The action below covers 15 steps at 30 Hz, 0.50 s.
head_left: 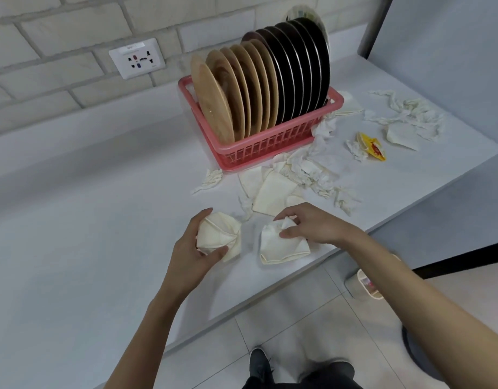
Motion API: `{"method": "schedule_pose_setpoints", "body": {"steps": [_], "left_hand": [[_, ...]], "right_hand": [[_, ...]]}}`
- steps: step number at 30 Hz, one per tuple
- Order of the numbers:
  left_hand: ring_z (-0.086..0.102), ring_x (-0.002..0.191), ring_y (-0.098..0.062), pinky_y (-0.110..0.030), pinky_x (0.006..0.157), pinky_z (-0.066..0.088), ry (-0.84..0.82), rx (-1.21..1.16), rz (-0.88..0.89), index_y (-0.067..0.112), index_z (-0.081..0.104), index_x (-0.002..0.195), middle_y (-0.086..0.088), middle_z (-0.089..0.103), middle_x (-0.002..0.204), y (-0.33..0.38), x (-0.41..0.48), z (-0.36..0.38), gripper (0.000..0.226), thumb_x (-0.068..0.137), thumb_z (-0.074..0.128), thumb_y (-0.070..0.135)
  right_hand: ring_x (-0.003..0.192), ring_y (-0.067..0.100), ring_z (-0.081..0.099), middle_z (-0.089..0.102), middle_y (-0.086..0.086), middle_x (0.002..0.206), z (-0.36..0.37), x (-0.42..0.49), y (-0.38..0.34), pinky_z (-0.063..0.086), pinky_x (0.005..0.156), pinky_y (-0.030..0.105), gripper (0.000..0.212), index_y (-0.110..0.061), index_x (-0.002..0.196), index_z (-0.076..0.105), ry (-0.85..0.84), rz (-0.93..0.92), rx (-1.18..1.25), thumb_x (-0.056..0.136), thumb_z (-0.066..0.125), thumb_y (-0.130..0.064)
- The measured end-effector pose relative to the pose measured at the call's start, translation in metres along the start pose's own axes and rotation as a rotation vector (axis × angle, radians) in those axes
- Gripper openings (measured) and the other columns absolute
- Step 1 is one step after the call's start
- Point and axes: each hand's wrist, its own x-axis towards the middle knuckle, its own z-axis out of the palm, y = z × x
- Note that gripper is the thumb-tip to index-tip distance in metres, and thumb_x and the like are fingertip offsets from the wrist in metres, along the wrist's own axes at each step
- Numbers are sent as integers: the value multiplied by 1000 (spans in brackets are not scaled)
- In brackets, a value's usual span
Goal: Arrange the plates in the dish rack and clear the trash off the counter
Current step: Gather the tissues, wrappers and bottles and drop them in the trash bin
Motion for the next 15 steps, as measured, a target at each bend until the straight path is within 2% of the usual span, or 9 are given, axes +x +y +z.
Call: {"method": "schedule_pose_setpoints", "body": {"steps": [2, 5, 6, 9, 12, 15], "left_hand": [[57, 109, -1, -16, 77, 53, -74, -52, -3, 37, 46, 134, 29, 55, 122, 8, 3, 17, 70, 79, 81, 11], [61, 100, -2, -24, 71, 57, -178, -82, -16, 38, 47, 127, 26, 58, 116, 23, 7, 47, 69, 76, 83, 6], [64, 93, -4, -25, 66, 58, -213, -105, -37, 39, 48, 124, 21, 60, 114, 30, 9, 63, 68, 76, 83, 5], [68, 78, -13, -27, 52, 55, -286, -143, -71, 36, 52, 125, 5, 64, 109, 44, 7, 95, 65, 77, 82, 3], [70, 84, -12, -30, 60, 59, -396, -138, -62, 36, 55, 128, 7, 68, 107, 58, 6, 137, 66, 76, 83, 5], [67, 96, -3, -23, 72, 57, -503, -96, -41, 35, 57, 124, 20, 70, 106, 72, 5, 180, 64, 75, 84, 5]], "right_hand": [[91, 14, 63, 67, 3, 111, -6, -14, 17, 46, 73, 19, 25, -19, 109, 68, 92, 2, 24, 86, 72, -12], [93, 12, 62, 67, 1, 109, -14, -41, 49, 45, 68, 12, 26, -18, 108, 65, 198, 68, 142, 85, 70, -7], [91, 13, 62, 66, 1, 107, -19, -54, 64, 47, 67, 13, 26, -18, 108, 64, 248, 101, 185, 85, 69, -6], [94, 22, 62, 65, 3, 104, -24, -81, 96, 51, 74, 29, 29, -17, 107, 63, 386, 149, 308, 82, 69, -3], [88, 15, 57, 58, -7, 99, -30, -113, 133, 45, 66, 22, 37, -20, 114, 60, 524, 217, 405, 83, 67, 0], [96, 18, 55, 56, -10, 106, -30, -142, 171, 48, 76, 27, 45, -29, 116, 61, 618, 243, 493, 83, 65, 1]]}}
